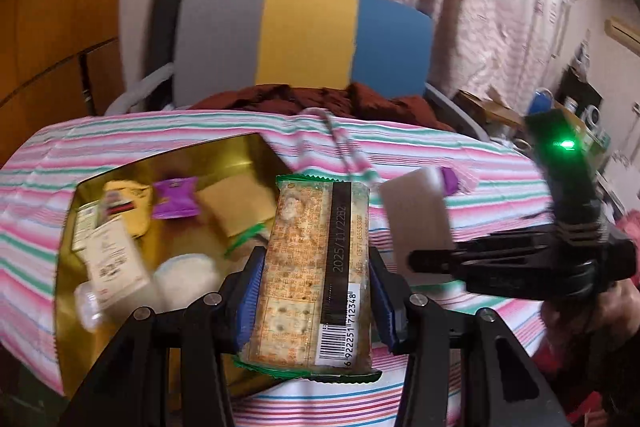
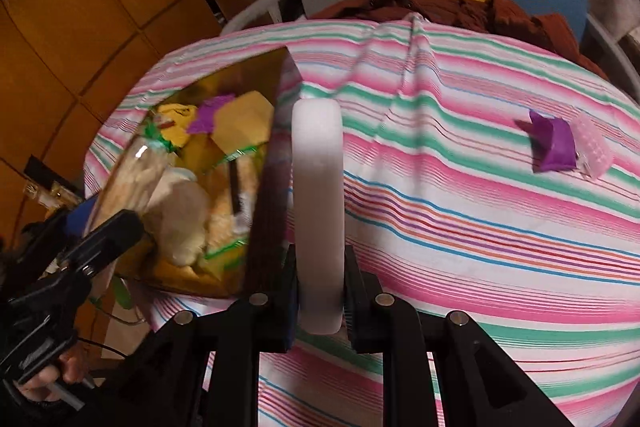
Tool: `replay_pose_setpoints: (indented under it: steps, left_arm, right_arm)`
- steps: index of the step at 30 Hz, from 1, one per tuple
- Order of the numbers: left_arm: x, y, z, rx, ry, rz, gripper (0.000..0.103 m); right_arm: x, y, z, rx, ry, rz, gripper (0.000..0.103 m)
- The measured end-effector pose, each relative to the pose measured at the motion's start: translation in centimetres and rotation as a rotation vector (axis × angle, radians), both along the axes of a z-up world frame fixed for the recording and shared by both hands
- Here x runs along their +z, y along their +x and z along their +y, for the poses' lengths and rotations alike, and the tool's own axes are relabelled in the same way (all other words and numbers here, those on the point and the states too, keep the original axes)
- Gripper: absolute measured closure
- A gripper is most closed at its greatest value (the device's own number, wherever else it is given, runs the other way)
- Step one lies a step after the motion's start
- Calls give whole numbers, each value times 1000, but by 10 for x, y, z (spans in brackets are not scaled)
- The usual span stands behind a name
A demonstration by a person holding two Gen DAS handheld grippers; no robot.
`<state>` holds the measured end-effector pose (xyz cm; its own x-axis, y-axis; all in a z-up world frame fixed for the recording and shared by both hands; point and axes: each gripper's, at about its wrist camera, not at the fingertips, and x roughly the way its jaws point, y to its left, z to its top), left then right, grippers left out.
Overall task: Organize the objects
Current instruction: 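Lower both held items into the gold tray and open both tools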
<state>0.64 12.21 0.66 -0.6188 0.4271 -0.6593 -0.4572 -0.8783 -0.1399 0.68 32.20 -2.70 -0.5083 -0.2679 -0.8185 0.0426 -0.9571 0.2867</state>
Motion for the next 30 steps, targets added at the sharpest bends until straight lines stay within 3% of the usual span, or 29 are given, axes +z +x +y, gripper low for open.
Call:
replay_pose_setpoints:
  steps: [10,18,23,27,30]
  left_arm:
    - [-12,-9,-62,170,8,-36,55]
    - [-33,-16,-82,220,8,-102,55]
    - [-55,-36,-81,239,-4,-162,55]
    - [-58,-51,-82,271,-23,-131,55]
    - [-61,-63,-86,303,-7,-153,55]
  right_arm:
    - [27,-16,-55,126,-26,64,84]
    - [12,-51,-89,172,37,18,84]
    - [5,-75,-96,169,11,-8,82]
    - [-2,-89,-103,180,-37,-37,80]
    - [-11,-100,-105,155,-35,-56,77]
